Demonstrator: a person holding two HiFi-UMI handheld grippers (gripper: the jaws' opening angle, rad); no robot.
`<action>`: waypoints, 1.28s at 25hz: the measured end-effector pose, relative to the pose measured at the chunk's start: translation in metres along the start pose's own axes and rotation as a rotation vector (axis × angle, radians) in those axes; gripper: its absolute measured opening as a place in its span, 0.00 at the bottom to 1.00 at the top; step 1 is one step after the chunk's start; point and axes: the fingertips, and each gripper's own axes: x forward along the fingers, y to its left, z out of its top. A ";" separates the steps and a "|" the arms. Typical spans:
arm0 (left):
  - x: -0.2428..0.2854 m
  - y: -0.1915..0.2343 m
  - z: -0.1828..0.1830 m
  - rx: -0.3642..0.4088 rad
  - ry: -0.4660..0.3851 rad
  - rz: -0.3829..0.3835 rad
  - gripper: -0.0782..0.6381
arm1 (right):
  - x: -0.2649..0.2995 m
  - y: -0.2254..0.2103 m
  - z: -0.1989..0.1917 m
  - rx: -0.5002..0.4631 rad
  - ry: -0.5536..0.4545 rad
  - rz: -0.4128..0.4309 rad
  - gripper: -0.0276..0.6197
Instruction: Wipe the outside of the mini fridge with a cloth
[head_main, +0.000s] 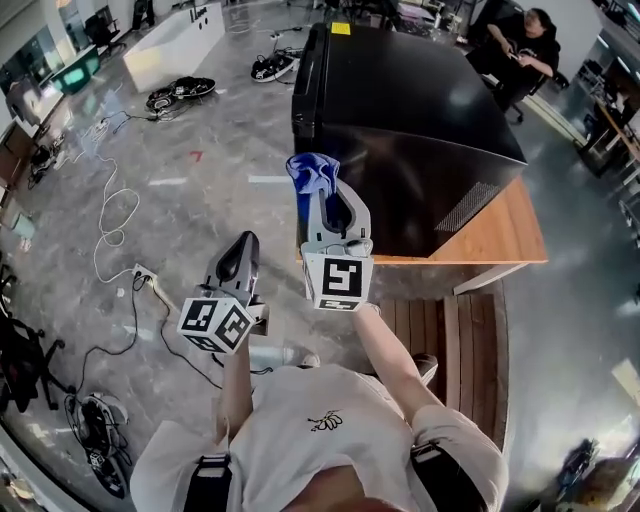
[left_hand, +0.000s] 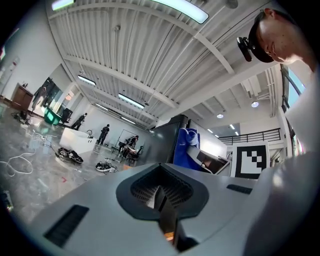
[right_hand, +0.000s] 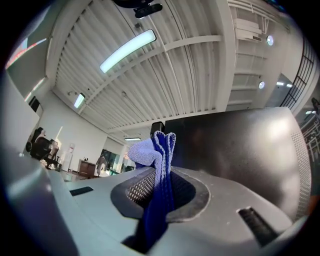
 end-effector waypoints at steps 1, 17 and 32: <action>0.004 -0.006 -0.001 0.000 0.003 -0.022 0.12 | -0.003 -0.004 0.001 -0.006 -0.003 -0.009 0.14; 0.046 -0.058 -0.036 -0.022 0.081 -0.172 0.12 | -0.057 -0.123 -0.002 -0.068 0.003 -0.249 0.14; 0.079 -0.102 -0.061 -0.018 0.129 -0.240 0.12 | -0.113 -0.263 -0.002 -0.072 0.023 -0.504 0.14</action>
